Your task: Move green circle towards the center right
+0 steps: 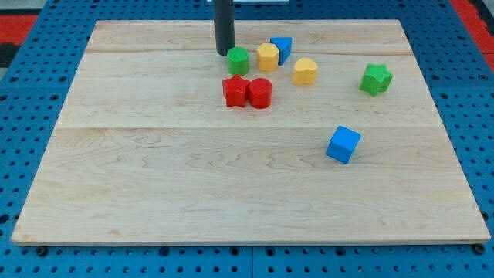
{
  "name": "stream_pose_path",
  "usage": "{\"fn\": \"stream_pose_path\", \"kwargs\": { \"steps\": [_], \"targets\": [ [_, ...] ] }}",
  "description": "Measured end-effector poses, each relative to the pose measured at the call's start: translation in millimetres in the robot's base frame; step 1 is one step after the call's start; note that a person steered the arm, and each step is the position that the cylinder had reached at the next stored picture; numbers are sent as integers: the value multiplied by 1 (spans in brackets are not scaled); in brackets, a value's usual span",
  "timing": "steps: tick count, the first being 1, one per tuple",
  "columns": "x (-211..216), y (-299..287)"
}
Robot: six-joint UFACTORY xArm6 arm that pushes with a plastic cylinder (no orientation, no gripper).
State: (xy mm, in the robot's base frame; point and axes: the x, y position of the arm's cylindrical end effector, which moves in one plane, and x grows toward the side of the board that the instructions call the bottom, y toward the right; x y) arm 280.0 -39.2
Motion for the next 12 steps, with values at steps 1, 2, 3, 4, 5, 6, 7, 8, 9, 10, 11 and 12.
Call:
{"fn": "stream_pose_path", "kwargs": {
  "steps": [1, 2, 3, 4, 5, 6, 7, 8, 9, 10, 11, 12],
  "targets": [
    [8, -2],
    [10, -18],
    [20, -17],
    [32, -8],
    [34, 6],
    [28, 5],
    [19, 5],
    [19, 5],
    [19, 11],
    [25, 32],
    [36, 57],
    [51, 80]
  ]
}}
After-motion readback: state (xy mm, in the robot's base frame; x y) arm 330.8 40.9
